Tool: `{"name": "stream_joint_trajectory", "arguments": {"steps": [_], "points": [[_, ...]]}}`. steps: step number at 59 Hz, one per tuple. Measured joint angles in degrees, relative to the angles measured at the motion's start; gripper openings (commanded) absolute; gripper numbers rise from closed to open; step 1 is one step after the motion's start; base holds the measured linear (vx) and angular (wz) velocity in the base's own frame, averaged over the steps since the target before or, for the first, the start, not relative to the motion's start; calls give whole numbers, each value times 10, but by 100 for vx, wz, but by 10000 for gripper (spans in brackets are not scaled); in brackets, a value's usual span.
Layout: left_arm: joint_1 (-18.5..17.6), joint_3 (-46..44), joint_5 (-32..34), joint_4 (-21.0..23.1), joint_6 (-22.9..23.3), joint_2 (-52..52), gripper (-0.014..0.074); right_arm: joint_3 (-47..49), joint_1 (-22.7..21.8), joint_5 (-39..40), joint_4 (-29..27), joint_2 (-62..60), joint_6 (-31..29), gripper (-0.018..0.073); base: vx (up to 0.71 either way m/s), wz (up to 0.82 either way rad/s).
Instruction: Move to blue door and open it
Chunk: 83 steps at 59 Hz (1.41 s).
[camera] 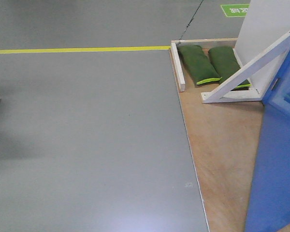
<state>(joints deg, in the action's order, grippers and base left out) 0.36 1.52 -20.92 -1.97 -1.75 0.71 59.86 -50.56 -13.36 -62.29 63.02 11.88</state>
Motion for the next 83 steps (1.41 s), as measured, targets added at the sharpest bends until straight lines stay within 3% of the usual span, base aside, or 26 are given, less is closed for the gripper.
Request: {"name": "stream_joint_trajectory", "arguments": {"steps": [14, 27, 45, 60, 70, 83], "points": [[0, 0, 0, 0, 0, 0, 70, -6, 3, -213, -39, 15, -5, 2, -1, -3], [0, 0, 0, 0, 0, 0, 70, -14, 63, -291, -39, 32, -20, 2, 0, 0], [0, 0, 0, 0, 0, 0, 70, 17, 175, -326, -87, 33, -23, 2, 0, 0], [0, 0, 0, 0, 0, 0, 70, 143, 258, -291, -136, 69, -25, 2, 0, 0], [0, 0, 0, 0, 0, 0, 70, 205, 276, -278, -151, 117, -25, 2, 0, 0], [0, 0, 0, 0, 0, 0, 70, 214, 281, -267, -157, 161, -25, 2, 0, 0]]}}
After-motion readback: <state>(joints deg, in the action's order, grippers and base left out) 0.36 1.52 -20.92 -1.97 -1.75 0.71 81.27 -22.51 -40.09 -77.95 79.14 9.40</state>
